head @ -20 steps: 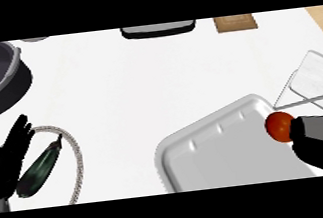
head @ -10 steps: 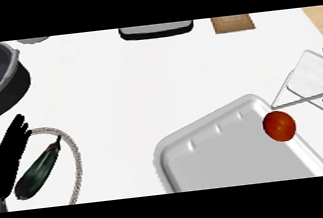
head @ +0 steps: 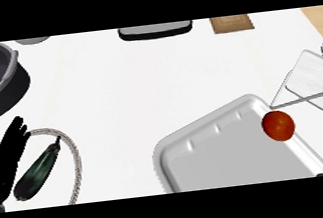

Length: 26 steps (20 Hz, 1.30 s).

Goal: Pick the cupcake from the tray and place it in the tiered shelf

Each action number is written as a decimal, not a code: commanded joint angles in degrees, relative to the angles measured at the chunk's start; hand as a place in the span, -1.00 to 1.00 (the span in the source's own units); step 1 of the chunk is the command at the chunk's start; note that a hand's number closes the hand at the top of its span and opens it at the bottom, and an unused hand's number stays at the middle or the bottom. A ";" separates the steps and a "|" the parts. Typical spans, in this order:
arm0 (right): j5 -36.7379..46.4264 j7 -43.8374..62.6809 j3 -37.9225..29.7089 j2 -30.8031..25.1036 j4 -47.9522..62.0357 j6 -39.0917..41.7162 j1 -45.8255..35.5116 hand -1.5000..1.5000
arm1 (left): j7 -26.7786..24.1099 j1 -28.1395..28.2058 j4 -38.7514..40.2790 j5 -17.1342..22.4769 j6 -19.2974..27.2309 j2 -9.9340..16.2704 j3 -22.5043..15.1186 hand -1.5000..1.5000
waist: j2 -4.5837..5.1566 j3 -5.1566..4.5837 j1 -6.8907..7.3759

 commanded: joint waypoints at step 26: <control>-3.77 -10.09 -18.09 -20.56 27.28 -9.63 9.14 1.00 | 2.18 -4.35 0.03 -2.65 -0.37 -2.94 -0.14 0.00 | 1.14 0.22 1.73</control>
